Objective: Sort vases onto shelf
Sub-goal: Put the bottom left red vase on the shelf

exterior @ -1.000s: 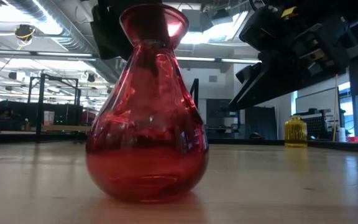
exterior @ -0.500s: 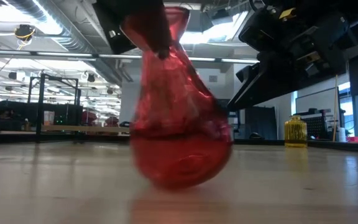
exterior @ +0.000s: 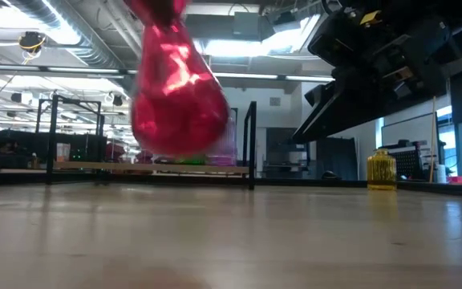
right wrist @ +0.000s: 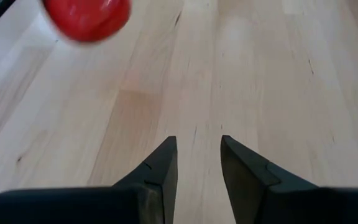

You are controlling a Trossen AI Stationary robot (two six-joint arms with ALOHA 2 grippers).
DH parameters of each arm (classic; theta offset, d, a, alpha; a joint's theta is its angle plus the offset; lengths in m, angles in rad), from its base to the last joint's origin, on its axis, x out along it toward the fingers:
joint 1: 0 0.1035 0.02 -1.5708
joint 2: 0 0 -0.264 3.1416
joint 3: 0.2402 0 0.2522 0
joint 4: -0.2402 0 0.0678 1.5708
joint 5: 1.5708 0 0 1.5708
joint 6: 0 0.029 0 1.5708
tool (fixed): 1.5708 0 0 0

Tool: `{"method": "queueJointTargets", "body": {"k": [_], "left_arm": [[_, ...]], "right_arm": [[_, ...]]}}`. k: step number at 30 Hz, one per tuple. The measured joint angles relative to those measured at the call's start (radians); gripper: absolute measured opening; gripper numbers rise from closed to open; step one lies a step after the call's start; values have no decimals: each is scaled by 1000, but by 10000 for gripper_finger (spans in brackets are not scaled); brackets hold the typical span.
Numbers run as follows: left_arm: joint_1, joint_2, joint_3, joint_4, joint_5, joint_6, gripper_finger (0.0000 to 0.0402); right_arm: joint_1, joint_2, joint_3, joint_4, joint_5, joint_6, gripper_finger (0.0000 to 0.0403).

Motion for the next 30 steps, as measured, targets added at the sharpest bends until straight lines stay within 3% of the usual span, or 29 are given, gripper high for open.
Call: {"method": "queueJointTargets", "body": {"k": [5, 10, 16, 23, 30], "left_arm": [[16, -92, 29, -182, -44, -18, 18], [81, -230, -16, -317, -96, -81, 18], [212, -373, -91, -356, -101, -51, 18], [440, -481, -224, -349, -82, 115, 18], [767, -504, -265, -307, 74, 400, 18]], "right_arm": [[0, 0, 0, -4, 0, 1, 108], [0, 0, 0, -3, 0, 2, 108], [0, 0, 0, 2, 13, 2, 108], [0, 0, 0, 5, 34, 3, 108], [0, 0, 0, 5, 34, 3, 108]]}}
